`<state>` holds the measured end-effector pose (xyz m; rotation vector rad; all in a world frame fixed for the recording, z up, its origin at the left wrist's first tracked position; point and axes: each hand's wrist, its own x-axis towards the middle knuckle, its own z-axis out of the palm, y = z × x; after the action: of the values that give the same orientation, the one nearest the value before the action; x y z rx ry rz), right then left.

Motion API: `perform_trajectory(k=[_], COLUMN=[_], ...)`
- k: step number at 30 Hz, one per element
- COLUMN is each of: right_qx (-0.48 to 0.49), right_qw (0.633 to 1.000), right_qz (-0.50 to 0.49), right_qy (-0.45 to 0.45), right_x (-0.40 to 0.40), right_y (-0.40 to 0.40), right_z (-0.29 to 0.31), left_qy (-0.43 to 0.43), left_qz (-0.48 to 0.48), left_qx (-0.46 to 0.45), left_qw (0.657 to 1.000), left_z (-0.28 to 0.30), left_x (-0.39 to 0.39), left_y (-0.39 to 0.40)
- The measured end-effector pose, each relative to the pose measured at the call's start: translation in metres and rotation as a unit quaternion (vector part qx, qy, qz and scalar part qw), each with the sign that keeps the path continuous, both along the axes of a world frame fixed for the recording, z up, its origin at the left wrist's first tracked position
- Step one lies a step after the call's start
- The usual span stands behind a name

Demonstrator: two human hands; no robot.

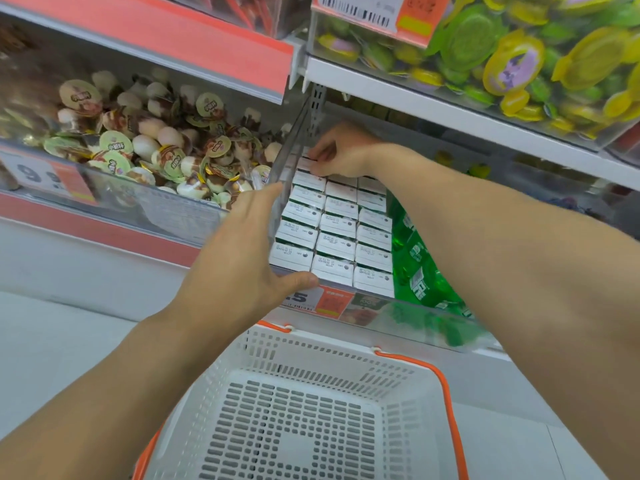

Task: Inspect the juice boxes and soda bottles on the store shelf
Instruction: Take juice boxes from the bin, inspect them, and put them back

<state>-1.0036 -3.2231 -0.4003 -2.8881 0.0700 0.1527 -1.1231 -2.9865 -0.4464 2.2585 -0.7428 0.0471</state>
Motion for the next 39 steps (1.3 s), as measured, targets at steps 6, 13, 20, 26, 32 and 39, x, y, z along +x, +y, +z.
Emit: perform_trajectory(k=[6,13,20,26,32,39], right_qx=[-0.02,-0.059,-0.107,-0.052,0.084,0.266], right_qw=[1.0,0.998,0.994,0.985,0.96,0.939], right_qz=[0.023,0.031,0.009,-0.016,-0.003,-0.04], right_qy=[-0.004,0.013,-0.012,-0.163,-0.267,-0.215], right_x=[0.002,0.002,-0.012,-0.074,-0.167,-0.263], right_y=[0.0,0.002,0.015,0.028,0.034,0.032], right_z=[0.001,0.0,0.002,0.022,0.031,0.027], left_qy=[-0.009,-0.003,0.001,0.009,-0.079,0.214], left_qz=[0.002,0.004,-0.001,-0.011,0.041,-0.062], left_qx=[0.003,0.009,0.009,0.018,-0.252,-0.319], left_qw=[1.0,1.0,1.0,1.0,0.964,0.921], left_z=[-0.001,0.001,0.002,0.003,0.027,0.022], left_x=[0.001,0.001,-0.002,-0.002,-0.033,-0.091], left_y=[-0.001,-0.001,-0.001,-0.007,-0.022,-0.035])
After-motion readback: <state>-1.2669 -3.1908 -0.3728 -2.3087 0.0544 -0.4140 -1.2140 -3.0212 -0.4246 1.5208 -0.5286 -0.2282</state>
